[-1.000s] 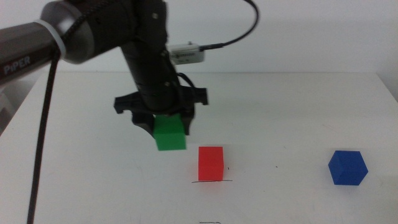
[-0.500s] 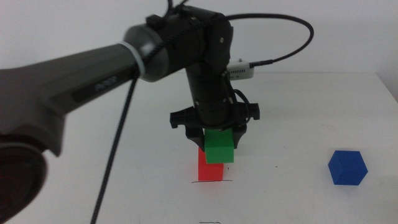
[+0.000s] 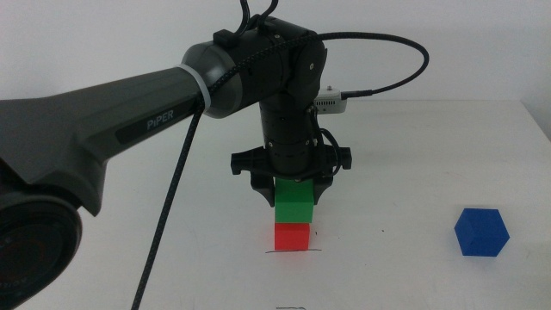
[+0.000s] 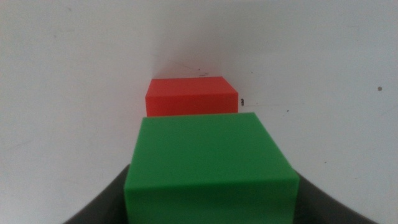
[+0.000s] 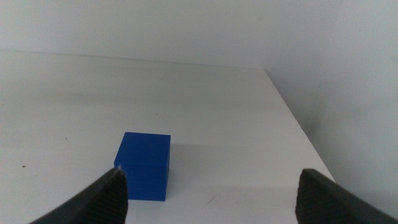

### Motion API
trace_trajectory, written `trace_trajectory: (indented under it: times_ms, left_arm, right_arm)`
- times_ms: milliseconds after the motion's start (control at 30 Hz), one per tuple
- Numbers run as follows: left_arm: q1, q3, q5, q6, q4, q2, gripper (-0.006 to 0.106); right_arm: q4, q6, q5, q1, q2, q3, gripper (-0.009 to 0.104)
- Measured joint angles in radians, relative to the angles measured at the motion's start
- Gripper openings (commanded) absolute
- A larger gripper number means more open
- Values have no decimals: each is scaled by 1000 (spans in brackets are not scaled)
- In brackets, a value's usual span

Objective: Stack red cubes first, then green, then blue cubes in a specific spot.

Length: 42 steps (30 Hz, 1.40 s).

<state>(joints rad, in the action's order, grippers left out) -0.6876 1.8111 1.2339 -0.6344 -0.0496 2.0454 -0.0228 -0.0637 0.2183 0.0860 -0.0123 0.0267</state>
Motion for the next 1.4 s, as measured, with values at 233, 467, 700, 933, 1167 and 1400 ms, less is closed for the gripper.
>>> trace_trajectory:
  times_ms: [233, 467, 700, 933, 1167, 1400]
  left_arm:
    - [0, 0, 0, 0, 16, 4, -1]
    - [0, 3, 0, 4, -1, 41, -1]
    - [0, 3, 0, 36, -2, 50, 0]
    - [0, 3, -1, 48, 4, 51, 87]
    - [0, 44, -1, 107, 8, 49, 94]
    - [7, 53, 1, 217, 9, -60, 94]
  right_arm:
    - [0, 0, 0, 0, 0, 0, 90]
    - [0, 0, 0, 0, 0, 0, 90]
    - [0, 0, 0, 0, 0, 0, 90]
    - [0, 0, 0, 0, 0, 0, 90]
    - [0, 0, 0, 0, 0, 0, 90]
    - [0, 0, 0, 0, 0, 0, 90]
